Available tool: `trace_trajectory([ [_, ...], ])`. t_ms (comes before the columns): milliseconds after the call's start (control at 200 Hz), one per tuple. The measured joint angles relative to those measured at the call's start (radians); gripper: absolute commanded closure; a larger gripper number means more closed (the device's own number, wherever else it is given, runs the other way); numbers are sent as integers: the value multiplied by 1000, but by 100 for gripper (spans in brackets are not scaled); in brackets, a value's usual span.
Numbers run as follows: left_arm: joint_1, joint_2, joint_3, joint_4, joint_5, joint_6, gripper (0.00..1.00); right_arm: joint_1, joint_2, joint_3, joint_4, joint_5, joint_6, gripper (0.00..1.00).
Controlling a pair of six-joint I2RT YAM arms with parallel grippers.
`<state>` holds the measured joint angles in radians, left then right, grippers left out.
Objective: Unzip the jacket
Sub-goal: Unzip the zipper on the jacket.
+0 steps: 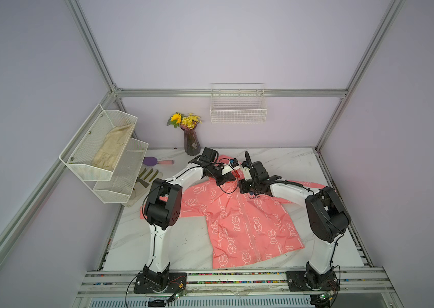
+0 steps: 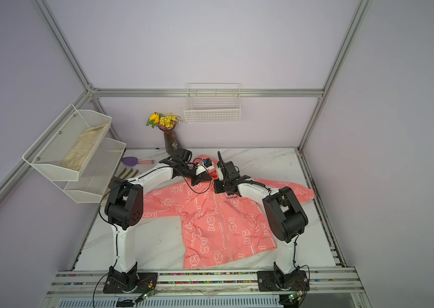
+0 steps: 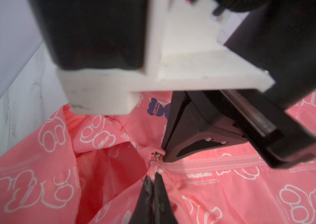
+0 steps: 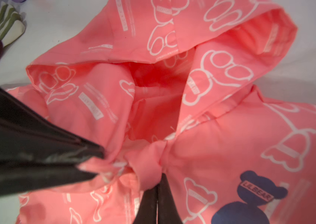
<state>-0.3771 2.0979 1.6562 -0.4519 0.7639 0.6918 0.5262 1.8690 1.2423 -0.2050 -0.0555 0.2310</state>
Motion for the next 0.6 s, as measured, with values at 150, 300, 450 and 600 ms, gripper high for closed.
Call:
trace_trajectory([
  [150, 22, 2, 0, 39, 22, -125, 100, 69, -6, -19, 32, 182, -31, 100],
  [300, 45, 14, 0, 87, 28, -235, 100, 146, -4, -25, 48, 360, -121, 100],
  [450, 61, 45, 4, 111, 13, -320, 100, 201, 8, -34, 44, 450, -210, 100],
  [600, 63, 94, 28, 108, -16, -374, 100, 238, 24, -32, -61, 472, -256, 100],
])
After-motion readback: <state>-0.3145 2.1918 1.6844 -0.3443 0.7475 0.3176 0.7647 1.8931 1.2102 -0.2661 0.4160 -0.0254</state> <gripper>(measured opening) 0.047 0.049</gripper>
